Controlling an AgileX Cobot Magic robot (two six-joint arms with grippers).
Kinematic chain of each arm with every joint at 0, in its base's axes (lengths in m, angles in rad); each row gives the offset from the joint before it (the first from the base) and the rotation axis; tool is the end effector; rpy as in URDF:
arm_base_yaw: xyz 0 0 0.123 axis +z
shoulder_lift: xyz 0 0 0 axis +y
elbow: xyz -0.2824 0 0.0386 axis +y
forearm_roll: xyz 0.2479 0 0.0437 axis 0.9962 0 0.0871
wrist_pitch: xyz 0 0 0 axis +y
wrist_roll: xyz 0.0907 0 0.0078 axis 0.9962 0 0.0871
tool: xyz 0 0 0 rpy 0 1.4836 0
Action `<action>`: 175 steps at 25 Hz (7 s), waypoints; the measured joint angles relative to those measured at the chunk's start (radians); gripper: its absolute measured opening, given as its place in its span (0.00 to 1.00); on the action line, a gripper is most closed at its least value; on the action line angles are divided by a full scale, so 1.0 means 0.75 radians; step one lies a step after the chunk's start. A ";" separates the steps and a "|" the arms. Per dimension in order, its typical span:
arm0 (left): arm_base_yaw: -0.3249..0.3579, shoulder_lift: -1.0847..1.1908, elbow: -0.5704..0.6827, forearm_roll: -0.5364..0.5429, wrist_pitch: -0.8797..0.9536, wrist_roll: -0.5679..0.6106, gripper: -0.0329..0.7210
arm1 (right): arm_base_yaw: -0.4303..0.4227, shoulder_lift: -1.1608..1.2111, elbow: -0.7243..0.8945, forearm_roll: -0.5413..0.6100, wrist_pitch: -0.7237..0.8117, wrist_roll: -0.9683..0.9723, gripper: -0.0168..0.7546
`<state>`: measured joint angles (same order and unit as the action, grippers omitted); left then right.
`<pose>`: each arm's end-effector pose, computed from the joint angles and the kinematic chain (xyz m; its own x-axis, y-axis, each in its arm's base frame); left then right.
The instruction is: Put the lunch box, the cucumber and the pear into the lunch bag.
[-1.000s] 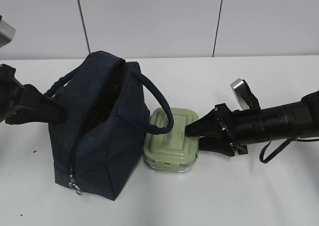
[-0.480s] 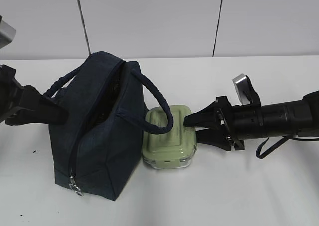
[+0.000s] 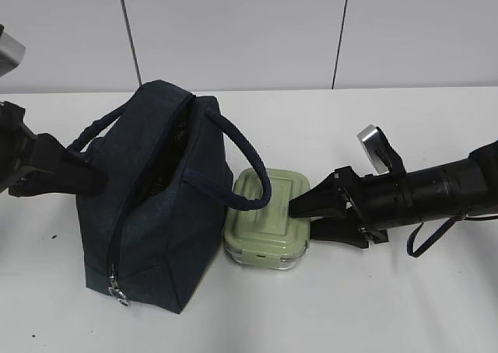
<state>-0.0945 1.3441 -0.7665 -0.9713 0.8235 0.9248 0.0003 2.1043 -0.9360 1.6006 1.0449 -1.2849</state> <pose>0.2361 -0.0778 0.2457 -0.7945 0.1886 -0.5772 0.4993 0.7439 -0.4442 0.3377 0.0789 0.0964 -0.9573 0.1698 -0.2338 -0.1290 0.4730 0.8716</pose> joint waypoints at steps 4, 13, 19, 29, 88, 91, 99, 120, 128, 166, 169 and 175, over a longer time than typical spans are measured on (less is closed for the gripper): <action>0.000 0.000 0.000 0.000 0.000 0.000 0.02 | 0.000 0.000 0.000 0.000 -0.014 0.019 0.74; 0.000 0.000 0.000 0.001 0.000 0.000 0.02 | 0.008 0.000 0.000 0.000 -0.016 0.048 0.74; 0.000 0.000 0.000 0.004 -0.004 0.000 0.02 | 0.096 0.000 -0.002 0.009 -0.072 0.054 0.74; -0.002 0.000 0.000 0.009 -0.005 0.000 0.02 | 0.123 0.000 -0.005 0.075 -0.095 0.047 0.48; -0.021 -0.001 0.000 -0.002 -0.011 0.001 0.02 | 0.541 -0.435 -0.501 -0.807 -0.377 0.896 0.43; -0.021 -0.001 0.000 -0.007 -0.011 0.001 0.02 | 0.541 -0.435 -0.502 -0.970 -0.363 1.024 0.43; -0.021 -0.001 0.000 -0.023 -0.016 0.001 0.02 | 0.541 -0.435 -0.506 -1.287 -0.295 1.276 0.43; -0.024 -0.001 0.000 -0.025 0.030 0.001 0.02 | 0.648 -0.091 -0.877 -1.078 -0.142 1.336 0.43; -0.024 -0.001 0.000 -0.027 0.034 0.001 0.02 | 0.648 -0.089 -0.900 -1.057 -0.047 1.186 0.57; -0.024 -0.001 0.000 -0.027 0.040 0.001 0.02 | 0.655 0.048 -1.404 -1.723 0.255 1.583 0.07; -0.024 -0.001 -0.011 -0.009 0.043 -0.022 0.02 | 0.658 0.030 -1.401 -1.707 0.255 1.583 0.05; -0.028 0.035 -0.154 0.079 0.111 -0.138 0.02 | 0.655 -0.159 -1.179 -1.664 0.133 1.608 0.04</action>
<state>-0.1158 1.3703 -0.8818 -0.9122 0.9068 0.8215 0.4917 1.9849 -1.8201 0.3525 1.1446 -0.0787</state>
